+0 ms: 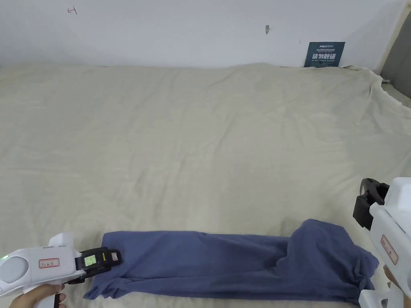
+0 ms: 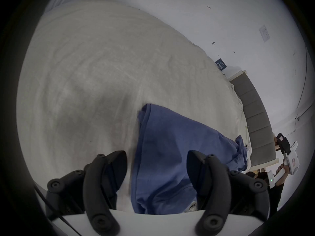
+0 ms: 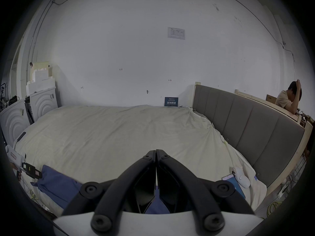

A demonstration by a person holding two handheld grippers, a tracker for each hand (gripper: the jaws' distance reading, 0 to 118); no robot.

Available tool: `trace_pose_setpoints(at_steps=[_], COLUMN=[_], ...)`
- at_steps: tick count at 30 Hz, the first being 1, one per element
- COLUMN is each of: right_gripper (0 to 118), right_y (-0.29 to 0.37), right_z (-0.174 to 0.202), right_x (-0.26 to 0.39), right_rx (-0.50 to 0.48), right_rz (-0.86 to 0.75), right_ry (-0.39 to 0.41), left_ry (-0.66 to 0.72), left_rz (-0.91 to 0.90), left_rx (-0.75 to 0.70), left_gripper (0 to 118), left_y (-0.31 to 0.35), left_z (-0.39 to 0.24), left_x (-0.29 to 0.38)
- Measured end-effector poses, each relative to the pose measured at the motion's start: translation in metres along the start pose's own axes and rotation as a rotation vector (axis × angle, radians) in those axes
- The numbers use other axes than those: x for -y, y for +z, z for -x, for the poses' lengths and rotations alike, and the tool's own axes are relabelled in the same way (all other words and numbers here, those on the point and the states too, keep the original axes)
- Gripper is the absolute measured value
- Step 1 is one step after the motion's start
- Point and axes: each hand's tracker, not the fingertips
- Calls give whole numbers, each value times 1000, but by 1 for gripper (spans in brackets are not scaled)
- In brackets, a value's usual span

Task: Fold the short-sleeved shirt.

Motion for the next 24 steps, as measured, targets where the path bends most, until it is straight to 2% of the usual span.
trace_pose_setpoints(at_steps=[6, 7, 10, 12, 13, 14, 17, 24], right_gripper=[0, 0, 0, 0, 0, 0, 0, 0], right_y=[-7, -7, -4, -6, -6, -6, -8, -7], right_z=[-11, -13, -8, -11, -12, -12, -17, -26], right_x=[4, 4, 1, 3, 3, 3, 6, 1], right_rx=[8, 7, 10, 10, 10, 8, 5, 1], right_rz=[15, 14, 14, 15, 15, 17, 18, 4], right_ry=[-9, -15, -25, -28, -30, -30, -36, -51], left_ry=[-58, -61, -101, -87, -85, -104, -198, -150], left_rz=[10, 12, -1, -4, -4, -8, -14, -57], left_rx=[-14, -19, -56, -32, -17, -17, -62, -44], left_gripper=[67, 62, 32, 21, 10, 7, 5, 4], left_y=[-13, -13, -12, -12, -13, -13, -9, 33], left_z=[-11, -12, -12, -12, -14, -17, -32, -26], left_x=[2, 2, 5, 6, 7, 8, 8, -15])
